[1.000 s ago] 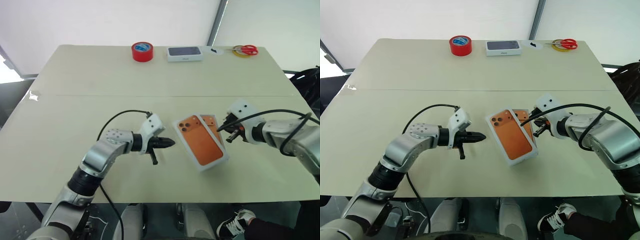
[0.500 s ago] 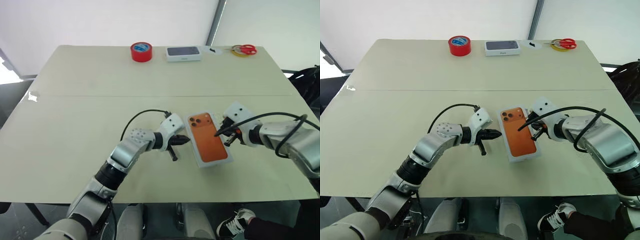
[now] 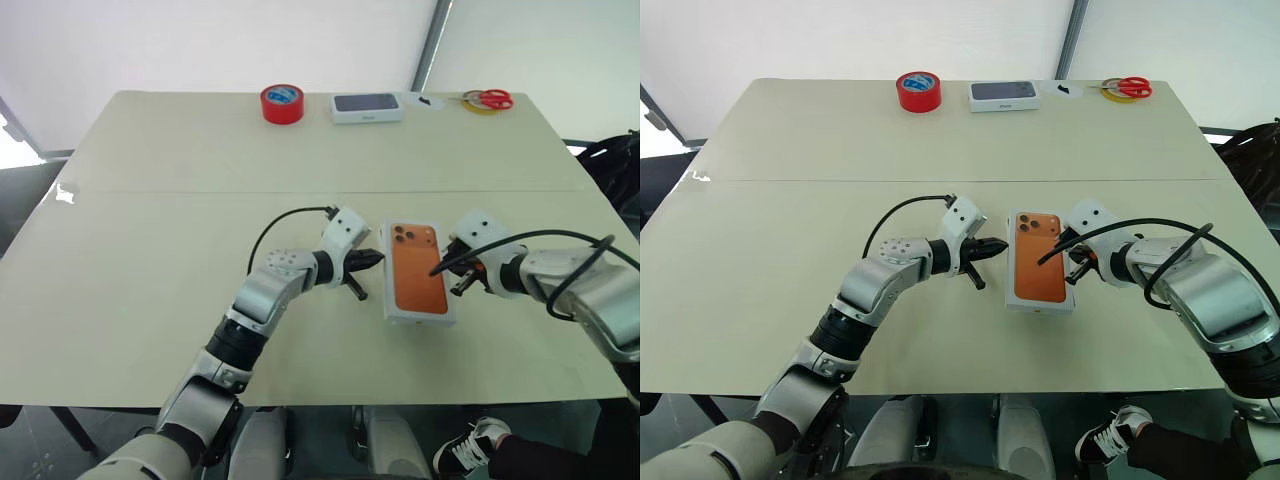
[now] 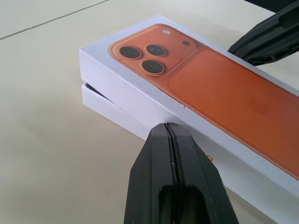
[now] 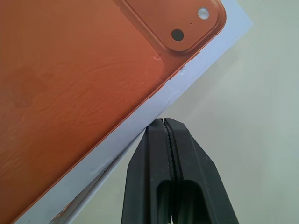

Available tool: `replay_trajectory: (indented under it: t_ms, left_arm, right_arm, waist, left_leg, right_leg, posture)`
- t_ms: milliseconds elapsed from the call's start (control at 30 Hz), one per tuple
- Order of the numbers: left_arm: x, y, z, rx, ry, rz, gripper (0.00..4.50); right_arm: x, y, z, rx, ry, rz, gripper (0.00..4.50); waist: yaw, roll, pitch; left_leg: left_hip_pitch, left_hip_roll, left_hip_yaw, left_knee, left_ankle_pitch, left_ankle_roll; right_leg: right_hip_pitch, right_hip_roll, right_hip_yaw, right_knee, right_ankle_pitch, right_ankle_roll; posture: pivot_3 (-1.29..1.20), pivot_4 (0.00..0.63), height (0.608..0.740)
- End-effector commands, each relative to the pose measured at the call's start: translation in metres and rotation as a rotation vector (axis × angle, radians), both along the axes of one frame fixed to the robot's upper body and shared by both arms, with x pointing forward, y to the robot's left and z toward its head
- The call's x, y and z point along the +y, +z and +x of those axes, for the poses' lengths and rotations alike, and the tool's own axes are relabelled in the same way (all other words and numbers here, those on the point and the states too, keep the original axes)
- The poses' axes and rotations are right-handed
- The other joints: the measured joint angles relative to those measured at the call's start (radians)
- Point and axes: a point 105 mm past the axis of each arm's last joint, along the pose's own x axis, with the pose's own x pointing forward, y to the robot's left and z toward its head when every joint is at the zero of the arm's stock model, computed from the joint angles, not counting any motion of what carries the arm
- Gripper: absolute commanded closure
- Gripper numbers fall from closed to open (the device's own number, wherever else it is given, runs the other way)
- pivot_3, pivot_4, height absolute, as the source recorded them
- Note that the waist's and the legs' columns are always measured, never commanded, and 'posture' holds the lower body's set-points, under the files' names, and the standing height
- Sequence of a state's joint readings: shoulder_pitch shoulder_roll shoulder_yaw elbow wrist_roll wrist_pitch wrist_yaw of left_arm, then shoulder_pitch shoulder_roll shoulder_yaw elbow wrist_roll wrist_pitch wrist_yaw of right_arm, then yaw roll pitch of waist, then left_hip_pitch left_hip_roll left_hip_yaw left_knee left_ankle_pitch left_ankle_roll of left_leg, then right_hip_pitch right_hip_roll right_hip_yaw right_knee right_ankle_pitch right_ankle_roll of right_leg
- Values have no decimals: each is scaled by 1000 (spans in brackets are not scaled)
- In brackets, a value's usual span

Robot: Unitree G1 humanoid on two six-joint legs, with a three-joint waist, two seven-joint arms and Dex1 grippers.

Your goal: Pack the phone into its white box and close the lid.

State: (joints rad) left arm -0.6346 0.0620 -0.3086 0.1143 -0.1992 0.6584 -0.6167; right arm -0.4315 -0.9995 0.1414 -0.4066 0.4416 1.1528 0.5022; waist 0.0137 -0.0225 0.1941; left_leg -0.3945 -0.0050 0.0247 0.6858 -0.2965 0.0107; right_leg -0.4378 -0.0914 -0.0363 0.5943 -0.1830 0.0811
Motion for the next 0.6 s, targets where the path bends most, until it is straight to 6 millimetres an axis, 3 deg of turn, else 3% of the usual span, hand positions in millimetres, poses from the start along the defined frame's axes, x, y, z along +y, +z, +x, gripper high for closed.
replay_trajectory:
  t_ms: [33, 600]
  left_arm:
    - [-14, 17, -3, -57, -41, -36, 4500]
    - [-17, 11, -12, -44, -95, -12, 4500]
  right_arm:
    - [4, 9, 4, -46, 7, 29, 4480]
    - [2, 7, 17, -74, -24, 33, 4480]
  waist:
    - [0, 0, 0]
    - [0, 0, 0]
  left_leg:
    - [0, 0, 0, 0, 0, 0]
    - [1, 0, 0, 0, 0, 0]
  right_leg:
    - [0, 0, 0, 0, 0, 0]
    - [1, 0, 0, 0, 0, 0]
  posture:
    - [0, 150, 736]
    - [0, 150, 736]
